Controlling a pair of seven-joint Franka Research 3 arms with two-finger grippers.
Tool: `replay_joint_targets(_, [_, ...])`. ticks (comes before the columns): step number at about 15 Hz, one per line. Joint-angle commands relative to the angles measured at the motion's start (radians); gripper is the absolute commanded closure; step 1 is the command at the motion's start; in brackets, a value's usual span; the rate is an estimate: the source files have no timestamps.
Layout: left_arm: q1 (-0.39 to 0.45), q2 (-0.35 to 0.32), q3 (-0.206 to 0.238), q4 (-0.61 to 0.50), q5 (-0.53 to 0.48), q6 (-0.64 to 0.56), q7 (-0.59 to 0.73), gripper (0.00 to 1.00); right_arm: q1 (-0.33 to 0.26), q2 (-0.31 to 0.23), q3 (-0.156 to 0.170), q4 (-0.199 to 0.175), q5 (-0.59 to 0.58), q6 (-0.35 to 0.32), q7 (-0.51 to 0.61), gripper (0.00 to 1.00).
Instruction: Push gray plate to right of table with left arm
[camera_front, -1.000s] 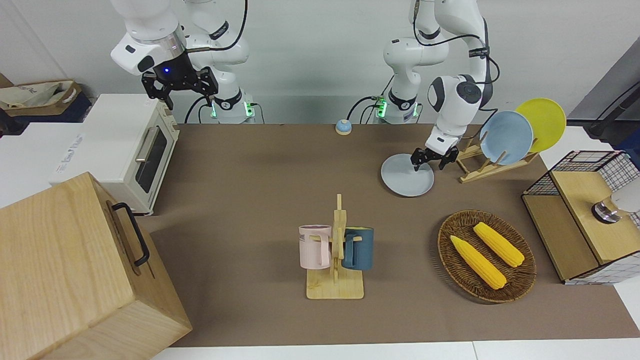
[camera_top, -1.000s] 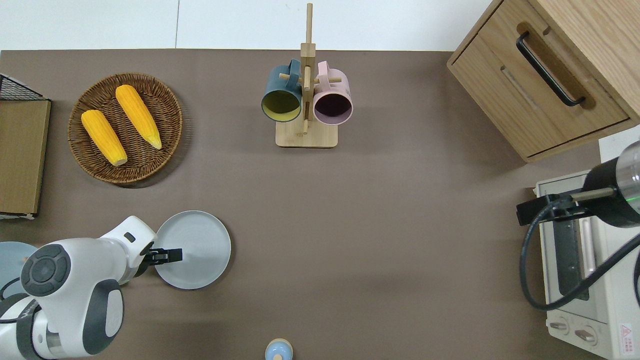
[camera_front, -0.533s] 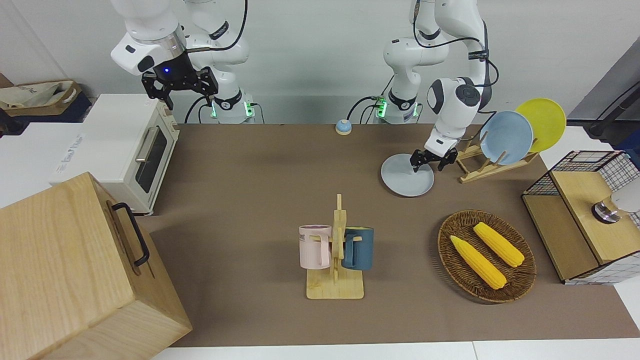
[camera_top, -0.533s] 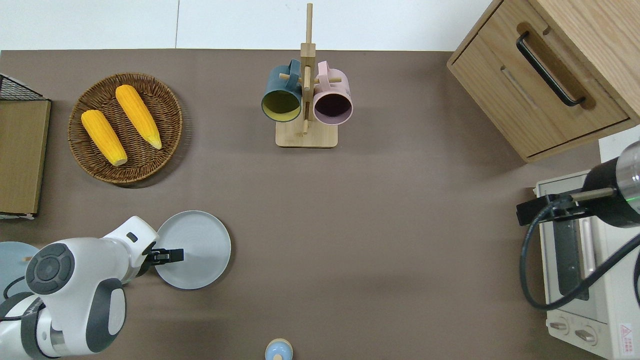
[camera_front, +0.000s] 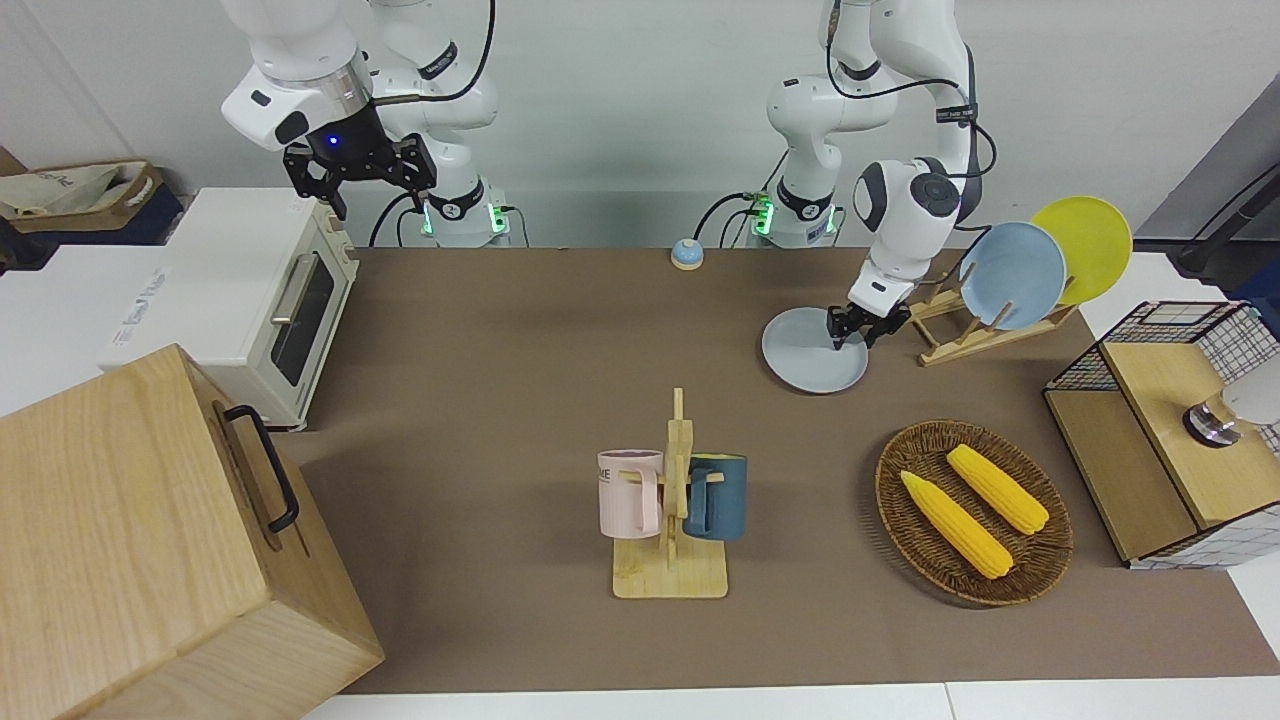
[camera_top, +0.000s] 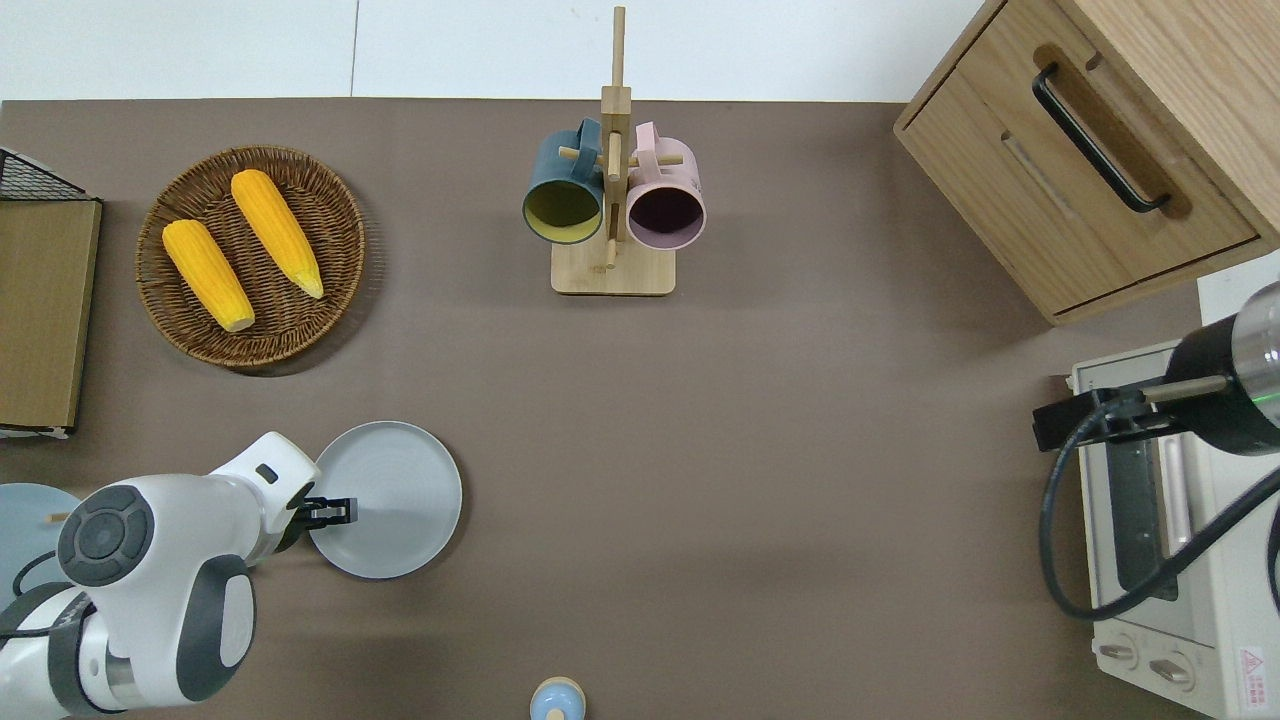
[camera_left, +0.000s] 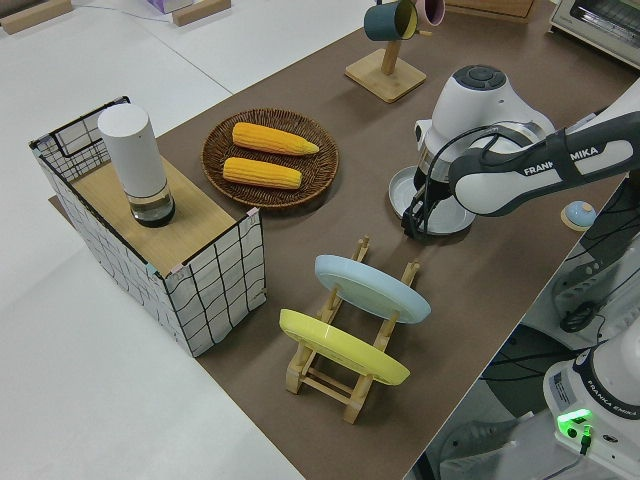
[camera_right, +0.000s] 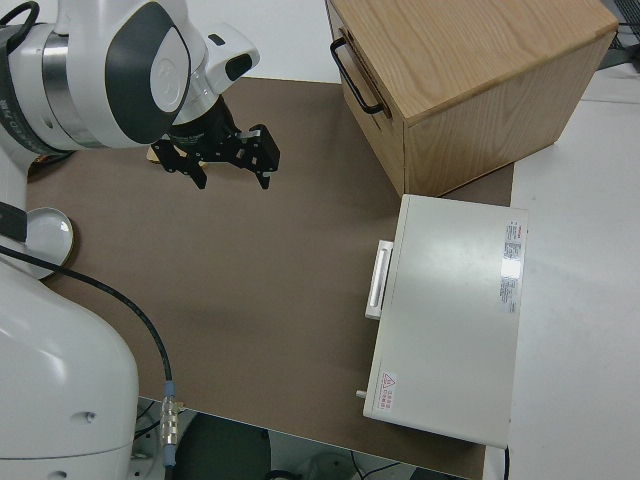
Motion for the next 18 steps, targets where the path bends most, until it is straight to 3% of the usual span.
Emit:
replay_joint_targets(1, [0.002, -0.004, 0.006, -0.017, -0.007, 0.025, 0.01, 1.0, -0.019, -0.002, 0.016, 0.009, 0.004, -0.016, 0.013, 0.017])
replay_joint_targets(12, [-0.017, 0.013, 0.001, -0.014, -0.007, 0.029, -0.041, 1.0, -0.019, -0.002, 0.016, 0.009, 0.004, -0.016, 0.013, 0.017])
replay_joint_targets(18, [-0.11, 0.028, -0.011, -0.001, -0.007, 0.034, -0.16, 1.0, -0.019, -0.002, 0.016, 0.009, 0.004, -0.016, 0.012, 0.017])
